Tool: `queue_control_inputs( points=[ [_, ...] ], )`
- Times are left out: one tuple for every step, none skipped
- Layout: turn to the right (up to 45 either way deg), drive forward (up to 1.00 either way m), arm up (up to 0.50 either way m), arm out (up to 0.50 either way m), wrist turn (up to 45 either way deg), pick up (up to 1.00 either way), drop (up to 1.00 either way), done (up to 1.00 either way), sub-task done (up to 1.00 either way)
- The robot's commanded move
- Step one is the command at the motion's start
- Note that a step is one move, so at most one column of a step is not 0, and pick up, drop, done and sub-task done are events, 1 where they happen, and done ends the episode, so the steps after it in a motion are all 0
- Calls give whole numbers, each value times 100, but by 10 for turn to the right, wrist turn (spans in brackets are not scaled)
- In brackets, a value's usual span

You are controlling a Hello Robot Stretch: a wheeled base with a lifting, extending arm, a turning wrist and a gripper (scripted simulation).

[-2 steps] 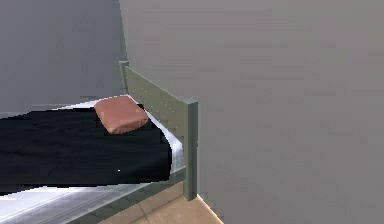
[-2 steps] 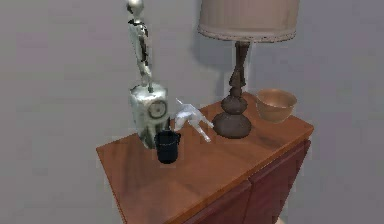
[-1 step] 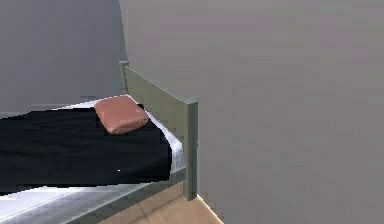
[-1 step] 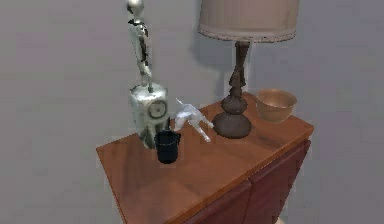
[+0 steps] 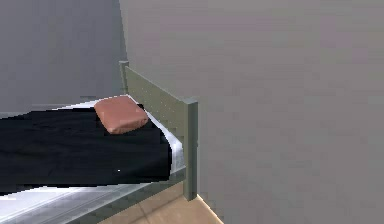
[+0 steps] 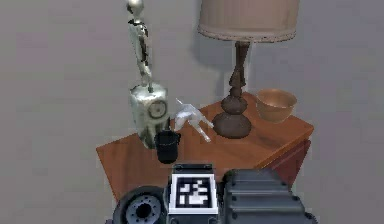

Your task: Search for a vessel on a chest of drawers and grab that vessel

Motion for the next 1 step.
queue_control_inputs(
  points=[
    [0, 0, 0, 26, 0, 0, 0, 0, 0]
  ],
)
